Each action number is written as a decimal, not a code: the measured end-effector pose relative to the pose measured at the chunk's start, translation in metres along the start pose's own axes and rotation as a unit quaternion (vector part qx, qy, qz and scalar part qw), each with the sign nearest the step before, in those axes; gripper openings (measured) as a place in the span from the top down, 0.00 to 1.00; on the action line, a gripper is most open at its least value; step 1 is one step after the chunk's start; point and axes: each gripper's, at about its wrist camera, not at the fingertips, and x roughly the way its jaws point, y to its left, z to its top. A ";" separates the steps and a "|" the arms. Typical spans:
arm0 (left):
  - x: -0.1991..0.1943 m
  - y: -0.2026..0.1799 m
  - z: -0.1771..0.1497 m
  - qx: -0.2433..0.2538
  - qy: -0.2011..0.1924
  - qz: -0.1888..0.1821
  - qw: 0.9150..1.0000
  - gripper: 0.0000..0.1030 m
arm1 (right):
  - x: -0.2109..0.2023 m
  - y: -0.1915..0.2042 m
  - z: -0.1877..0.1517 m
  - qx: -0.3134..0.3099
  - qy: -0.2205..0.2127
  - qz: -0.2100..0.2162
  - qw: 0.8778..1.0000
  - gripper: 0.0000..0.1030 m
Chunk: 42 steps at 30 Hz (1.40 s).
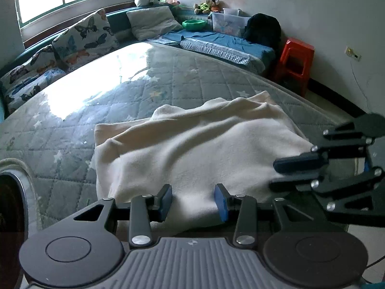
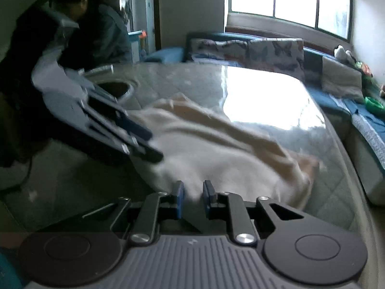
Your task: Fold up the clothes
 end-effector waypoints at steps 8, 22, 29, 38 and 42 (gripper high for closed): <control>-0.014 -0.014 -0.014 -0.023 0.009 -0.033 0.999 0.58 | -0.019 -0.010 -0.017 -0.007 0.019 0.002 1.000 0.84; -0.035 0.014 -0.024 -0.084 0.003 -0.016 0.996 0.57 | -0.034 -0.042 -0.022 0.063 0.015 -0.016 0.998 0.83; -0.040 0.015 -0.019 -0.088 -0.008 -0.011 0.996 0.55 | -0.022 -0.056 0.007 0.059 0.000 -0.040 0.997 0.83; -0.032 0.017 -0.022 -0.095 0.007 -0.012 0.995 0.52 | 0.042 -0.080 0.031 0.094 0.049 -0.062 0.992 0.83; -0.032 0.014 -0.023 -0.090 0.007 -0.014 0.996 0.49 | 0.042 -0.063 0.038 0.066 0.045 -0.048 0.996 0.82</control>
